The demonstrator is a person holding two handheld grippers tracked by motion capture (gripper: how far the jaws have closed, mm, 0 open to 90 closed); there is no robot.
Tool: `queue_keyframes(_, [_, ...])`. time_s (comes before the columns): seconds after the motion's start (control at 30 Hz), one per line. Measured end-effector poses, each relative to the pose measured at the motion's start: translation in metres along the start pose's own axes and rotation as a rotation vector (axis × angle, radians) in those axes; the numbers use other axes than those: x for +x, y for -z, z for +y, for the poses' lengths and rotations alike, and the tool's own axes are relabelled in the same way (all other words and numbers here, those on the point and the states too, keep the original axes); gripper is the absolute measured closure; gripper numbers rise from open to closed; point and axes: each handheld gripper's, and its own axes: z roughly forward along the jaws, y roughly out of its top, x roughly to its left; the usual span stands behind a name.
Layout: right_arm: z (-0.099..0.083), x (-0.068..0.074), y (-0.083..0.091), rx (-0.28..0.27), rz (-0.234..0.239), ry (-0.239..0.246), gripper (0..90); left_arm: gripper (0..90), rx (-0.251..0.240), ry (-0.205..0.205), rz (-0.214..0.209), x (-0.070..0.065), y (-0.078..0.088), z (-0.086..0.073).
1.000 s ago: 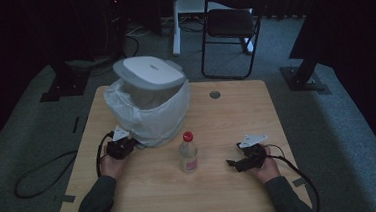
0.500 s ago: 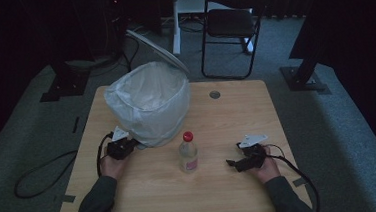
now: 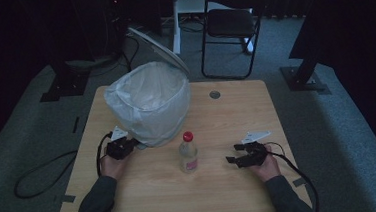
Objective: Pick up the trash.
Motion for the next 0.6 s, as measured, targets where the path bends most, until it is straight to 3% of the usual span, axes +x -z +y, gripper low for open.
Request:
queue_keyframes(0.1, [0.006,0.004,0.006,-0.031,-0.024,0.014,33.6,90.0,0.0,0.001,-0.001,0.0,0.0,0.0])
queue_keyframes(0.13, [0.013,0.011,0.013,-0.057,-0.062,0.045,36.8,90.0,-0.001,0.001,-0.002,0.0,0.0,0.0])
queue_keyframes(0.27, [0.029,0.027,0.026,-0.104,-0.088,0.087,43.5,90.0,0.0,0.002,-0.001,0.0,0.0,0.0])
queue_keyframes(0.37, [0.041,0.036,0.034,-0.124,-0.069,0.106,49.5,90.0,-0.001,0.002,-0.002,0.0,0.0,0.0])
queue_keyframes(0.6, [0.067,0.056,0.045,-0.177,-0.022,0.136,52.1,90.0,0.0,0.005,-0.004,0.001,0.0,0.0])
